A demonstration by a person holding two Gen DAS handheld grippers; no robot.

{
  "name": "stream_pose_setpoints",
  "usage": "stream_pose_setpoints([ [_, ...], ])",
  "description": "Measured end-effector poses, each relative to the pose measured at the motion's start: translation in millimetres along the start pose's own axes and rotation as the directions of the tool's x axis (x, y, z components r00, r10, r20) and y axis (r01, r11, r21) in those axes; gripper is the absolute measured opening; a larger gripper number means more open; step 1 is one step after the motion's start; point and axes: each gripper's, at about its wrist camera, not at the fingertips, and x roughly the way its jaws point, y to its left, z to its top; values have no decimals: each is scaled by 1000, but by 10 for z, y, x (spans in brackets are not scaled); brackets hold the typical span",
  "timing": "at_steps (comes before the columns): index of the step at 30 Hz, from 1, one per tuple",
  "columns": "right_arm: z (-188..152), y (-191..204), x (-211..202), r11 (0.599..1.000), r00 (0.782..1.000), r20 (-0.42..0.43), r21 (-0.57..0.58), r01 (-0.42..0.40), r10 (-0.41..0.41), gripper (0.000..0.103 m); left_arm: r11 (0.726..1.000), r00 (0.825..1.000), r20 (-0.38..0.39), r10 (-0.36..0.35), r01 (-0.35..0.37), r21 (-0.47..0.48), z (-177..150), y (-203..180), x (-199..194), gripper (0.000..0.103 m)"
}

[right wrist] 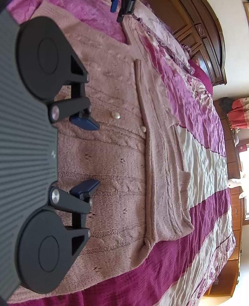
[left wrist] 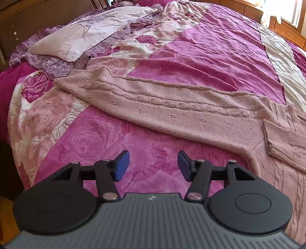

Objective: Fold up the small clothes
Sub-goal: 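Withdraw both open tools from the cardigan, then move the left tool to a cardigan sleeve and close on it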

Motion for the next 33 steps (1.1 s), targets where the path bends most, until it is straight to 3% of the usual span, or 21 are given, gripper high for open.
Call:
stream_pose_setpoints([
  [2,-5,2,13,1000,1000,-1,0,2,-2,62,1000,1000,5,-4,4,-11,35,8,53,72],
  [6,-3,40,31,1000,1000,-1,-3,-2,2,70,999,1000,1,-16,16,-28,95,3,172,73],
  [20,-6,74,47,1000,1000,-4,-2,20,-20,71,994,999,24,-31,33,-102,271,-4,477,77],
  [28,-4,91,60,1000,1000,-9,-7,30,-30,72,990,999,31,-21,26,-141,303,55,568,85],
  [33,5,107,68,999,999,-13,-9,39,-39,72,965,997,61,-39,53,-256,247,250,506,84],
])
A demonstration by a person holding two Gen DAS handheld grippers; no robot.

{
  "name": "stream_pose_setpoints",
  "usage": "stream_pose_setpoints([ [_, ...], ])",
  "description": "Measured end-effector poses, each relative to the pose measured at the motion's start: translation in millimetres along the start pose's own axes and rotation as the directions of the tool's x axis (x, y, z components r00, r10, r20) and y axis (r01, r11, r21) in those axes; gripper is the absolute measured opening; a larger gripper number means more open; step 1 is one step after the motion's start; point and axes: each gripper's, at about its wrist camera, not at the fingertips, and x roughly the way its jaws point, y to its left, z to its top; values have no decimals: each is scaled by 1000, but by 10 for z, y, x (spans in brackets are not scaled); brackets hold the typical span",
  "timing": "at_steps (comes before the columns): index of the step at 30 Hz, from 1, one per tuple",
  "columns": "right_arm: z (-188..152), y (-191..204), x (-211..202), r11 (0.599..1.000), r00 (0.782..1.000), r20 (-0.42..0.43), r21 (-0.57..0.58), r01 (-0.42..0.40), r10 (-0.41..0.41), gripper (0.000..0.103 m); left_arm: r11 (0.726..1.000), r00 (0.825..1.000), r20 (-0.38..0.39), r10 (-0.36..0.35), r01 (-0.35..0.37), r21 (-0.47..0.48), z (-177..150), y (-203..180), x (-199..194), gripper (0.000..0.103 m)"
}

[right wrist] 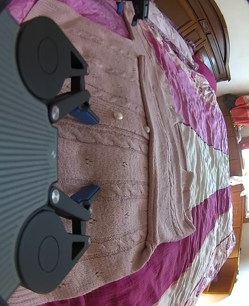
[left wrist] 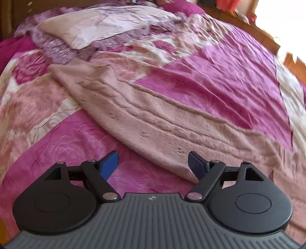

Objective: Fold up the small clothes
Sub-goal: 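Move the left tool to a cardigan sleeve and close on it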

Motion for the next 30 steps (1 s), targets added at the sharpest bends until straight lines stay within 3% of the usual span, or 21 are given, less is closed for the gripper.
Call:
stream_pose_setpoints([
  [4,5,-2,6,1000,1000,-1,14,1,-1,73,998,1000,11,1,0,-59,14,147,9,84],
  [8,9,14,11,1000,1000,-1,21,7,-7,74,992,999,24,-43,46,-116,69,228,97,86],
  [13,17,28,15,1000,1000,-8,18,18,-18,74,987,990,50,-135,139,-86,175,230,265,88],
  [20,18,13,22,998,1000,-9,60,28,-27,74,991,988,90,-123,127,-42,219,171,395,86],
  [24,-2,9,35,998,1000,-12,56,29,-29,74,996,991,101,-93,94,-4,195,110,368,68],
  [28,-8,-2,37,997,1000,-15,80,18,-16,82,987,983,84,-161,162,-8,231,118,353,47],
  [30,-9,-11,43,995,1000,-17,96,8,-7,83,983,980,82,-180,183,-28,250,125,357,45],
])
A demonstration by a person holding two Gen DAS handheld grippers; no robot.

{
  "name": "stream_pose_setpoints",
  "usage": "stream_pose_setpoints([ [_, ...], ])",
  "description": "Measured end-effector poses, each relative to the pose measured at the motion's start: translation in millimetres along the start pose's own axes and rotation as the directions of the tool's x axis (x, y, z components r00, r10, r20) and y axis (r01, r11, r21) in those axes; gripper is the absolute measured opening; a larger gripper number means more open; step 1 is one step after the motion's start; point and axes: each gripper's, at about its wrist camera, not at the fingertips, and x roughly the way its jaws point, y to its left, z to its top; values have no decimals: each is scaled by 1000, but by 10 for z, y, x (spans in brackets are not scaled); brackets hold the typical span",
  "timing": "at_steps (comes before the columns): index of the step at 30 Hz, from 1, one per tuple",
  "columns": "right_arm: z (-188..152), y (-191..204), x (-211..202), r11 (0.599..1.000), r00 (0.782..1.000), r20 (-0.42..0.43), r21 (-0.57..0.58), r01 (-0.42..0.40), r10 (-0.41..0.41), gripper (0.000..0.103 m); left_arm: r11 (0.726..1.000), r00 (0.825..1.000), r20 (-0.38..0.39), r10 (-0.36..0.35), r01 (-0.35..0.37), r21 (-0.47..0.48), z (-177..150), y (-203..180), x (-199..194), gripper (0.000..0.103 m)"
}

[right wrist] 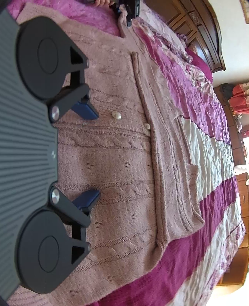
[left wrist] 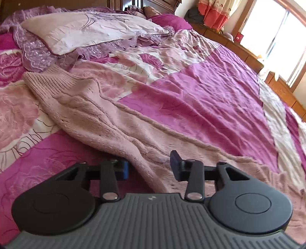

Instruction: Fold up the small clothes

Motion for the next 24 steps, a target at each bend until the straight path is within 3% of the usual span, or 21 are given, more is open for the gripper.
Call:
stream_pose_setpoints([
  [5,7,-14,-20,1000,1000,-1,23,-5,5,83,1000,1000,-13,-28,28,-6,46,-43,62,46],
  [6,13,-21,-29,1000,1000,-4,29,-8,8,83,1000,1000,-9,-28,28,-7,57,-46,62,43],
  [7,22,-33,-39,999,1000,-5,38,-12,12,83,1000,1000,2,-28,28,-14,70,-46,49,28],
  [9,38,-66,-64,998,1000,-6,65,-24,25,83,999,999,18,-40,40,-21,92,-40,1,20],
  [13,44,-111,-94,995,999,-5,90,-41,41,83,995,993,62,-102,101,11,140,-98,-171,19],
  [16,46,-118,-107,994,999,1,99,-45,45,83,991,987,91,-130,128,30,177,-165,-304,12],
  [24,72,-153,-196,992,998,28,115,-52,49,83,976,968,130,-213,205,70,171,-432,-577,10],
])
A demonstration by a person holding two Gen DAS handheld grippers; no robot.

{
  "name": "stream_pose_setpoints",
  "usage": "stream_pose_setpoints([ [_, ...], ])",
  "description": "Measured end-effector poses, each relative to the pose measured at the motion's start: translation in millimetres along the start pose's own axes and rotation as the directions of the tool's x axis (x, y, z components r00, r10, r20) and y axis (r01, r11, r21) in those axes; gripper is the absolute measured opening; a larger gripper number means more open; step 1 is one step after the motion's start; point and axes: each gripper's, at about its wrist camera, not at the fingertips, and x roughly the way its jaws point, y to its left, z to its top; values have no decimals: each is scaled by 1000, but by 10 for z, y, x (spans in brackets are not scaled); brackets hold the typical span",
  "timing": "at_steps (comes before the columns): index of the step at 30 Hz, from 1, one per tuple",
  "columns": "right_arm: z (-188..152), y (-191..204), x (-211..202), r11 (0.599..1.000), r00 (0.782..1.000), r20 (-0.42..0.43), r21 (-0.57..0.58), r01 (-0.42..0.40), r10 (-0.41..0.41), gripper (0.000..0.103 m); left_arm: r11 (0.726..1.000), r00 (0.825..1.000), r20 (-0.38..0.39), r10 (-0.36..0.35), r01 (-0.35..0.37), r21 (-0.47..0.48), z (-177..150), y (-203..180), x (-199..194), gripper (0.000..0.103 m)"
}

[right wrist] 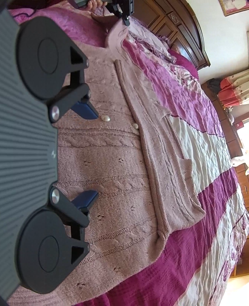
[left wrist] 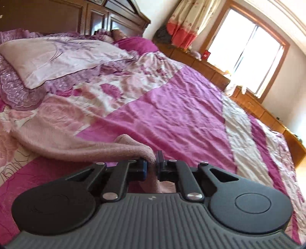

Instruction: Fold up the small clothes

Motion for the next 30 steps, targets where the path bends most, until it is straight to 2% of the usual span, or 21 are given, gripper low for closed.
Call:
stream_pose_setpoints([
  [7,35,-78,-59,1000,1000,23,30,0,-1,83,995,995,36,-89,88,41,5,-431,-254,10],
  [19,49,-142,-114,998,998,59,56,-23,19,83,965,983,10,-181,176,195,-220,-1434,-396,10],
  [25,46,-232,-137,996,997,71,90,-24,18,83,941,973,-38,-229,231,247,-484,-1915,-338,10],
  [30,48,-302,-133,994,997,74,109,-23,15,83,916,963,-108,-247,268,298,-819,-2222,-221,10],
])
